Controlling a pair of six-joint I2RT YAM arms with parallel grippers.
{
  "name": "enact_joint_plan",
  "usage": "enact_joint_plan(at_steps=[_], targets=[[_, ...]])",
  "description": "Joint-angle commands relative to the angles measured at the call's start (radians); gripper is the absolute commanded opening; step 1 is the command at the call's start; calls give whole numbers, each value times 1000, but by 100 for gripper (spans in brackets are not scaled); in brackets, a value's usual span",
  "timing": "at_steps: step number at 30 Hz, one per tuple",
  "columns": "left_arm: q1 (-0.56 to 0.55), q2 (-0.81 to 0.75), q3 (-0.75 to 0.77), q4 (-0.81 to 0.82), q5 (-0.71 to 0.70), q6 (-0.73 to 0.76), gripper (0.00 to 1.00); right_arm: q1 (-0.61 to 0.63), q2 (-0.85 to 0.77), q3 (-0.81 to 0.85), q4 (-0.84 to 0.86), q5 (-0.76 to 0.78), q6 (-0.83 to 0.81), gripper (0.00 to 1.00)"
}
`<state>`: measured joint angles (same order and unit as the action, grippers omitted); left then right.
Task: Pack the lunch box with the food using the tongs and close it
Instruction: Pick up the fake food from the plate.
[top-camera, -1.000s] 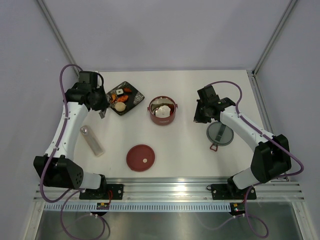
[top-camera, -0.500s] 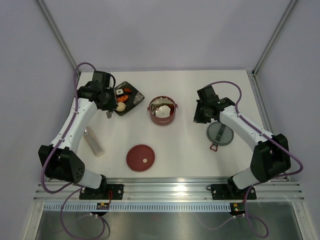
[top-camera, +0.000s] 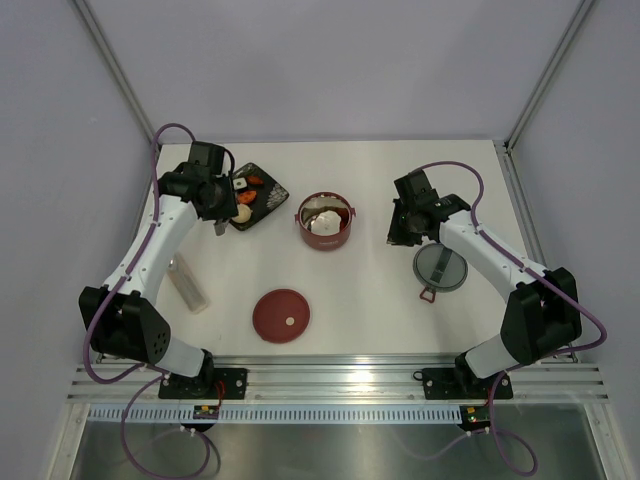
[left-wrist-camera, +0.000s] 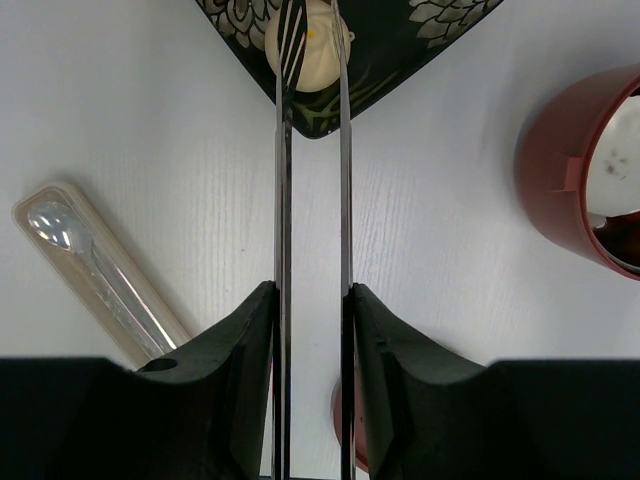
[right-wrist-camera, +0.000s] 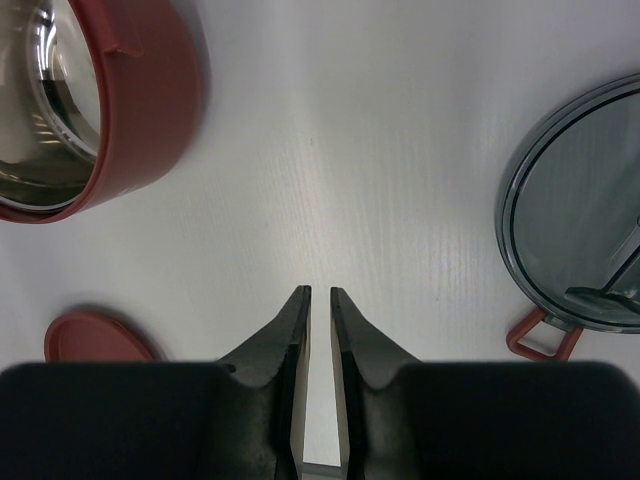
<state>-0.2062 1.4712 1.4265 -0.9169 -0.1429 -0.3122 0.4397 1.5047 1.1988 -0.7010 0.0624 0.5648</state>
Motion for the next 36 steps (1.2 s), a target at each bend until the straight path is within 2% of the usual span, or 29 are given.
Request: enact_joint_plan(at_steps=[1, 9, 13, 36], targets=[[-7, -6, 6, 61, -34, 9, 38, 10, -3, 35, -2, 10, -6, 21], [-13, -5, -3, 70, -50, 15, 39, 10, -3, 31, -2, 13, -5, 21], [-16, 0, -9, 75, -55, 19, 44, 8, -1, 30, -2, 11, -5, 20], [-19, 31, -47, 95, -73, 24, 48, 10, 3, 30, 3, 14, -5, 21]])
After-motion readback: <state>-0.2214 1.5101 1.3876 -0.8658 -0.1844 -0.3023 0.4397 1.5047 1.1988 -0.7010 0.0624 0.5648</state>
